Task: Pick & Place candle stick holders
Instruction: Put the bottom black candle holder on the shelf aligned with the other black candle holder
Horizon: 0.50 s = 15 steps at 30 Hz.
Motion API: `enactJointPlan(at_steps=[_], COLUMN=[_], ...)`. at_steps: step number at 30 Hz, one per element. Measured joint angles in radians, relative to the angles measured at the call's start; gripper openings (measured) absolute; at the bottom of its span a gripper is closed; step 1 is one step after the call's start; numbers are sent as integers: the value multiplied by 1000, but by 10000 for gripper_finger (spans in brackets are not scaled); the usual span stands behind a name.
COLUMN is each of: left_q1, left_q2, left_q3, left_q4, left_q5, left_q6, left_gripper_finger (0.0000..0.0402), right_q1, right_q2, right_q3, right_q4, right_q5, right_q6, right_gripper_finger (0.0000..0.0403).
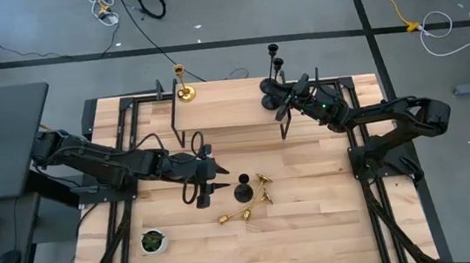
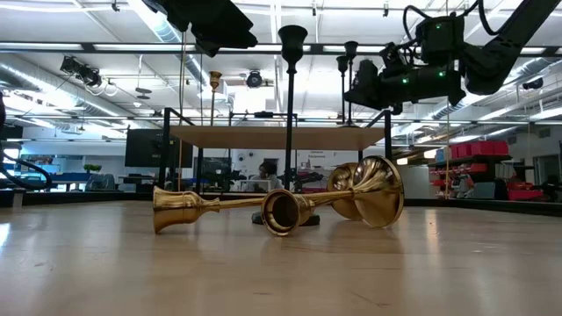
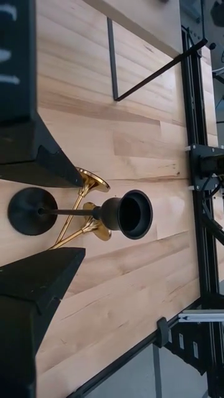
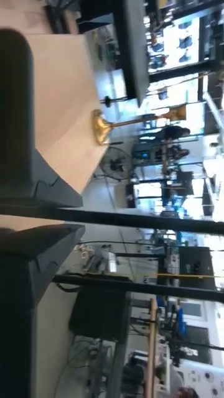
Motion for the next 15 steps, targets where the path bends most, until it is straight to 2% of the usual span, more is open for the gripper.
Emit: enactJointPlan(at_steps=[10,15], left_q1=[0,0], left_q2=[0,0], left_q3=[0,0], left_q4=[-1,-1], left_q5=[0,0], left_q6=[-5,-5], left_gripper_finger=[170,170], right_q1=[0,0], right_q2=[-1,-1], right_q3=[0,0], right_q4=[1,-1], right_q5=[-1,-26], right_q6=[-4,-7], right_gripper_finger=[97,135])
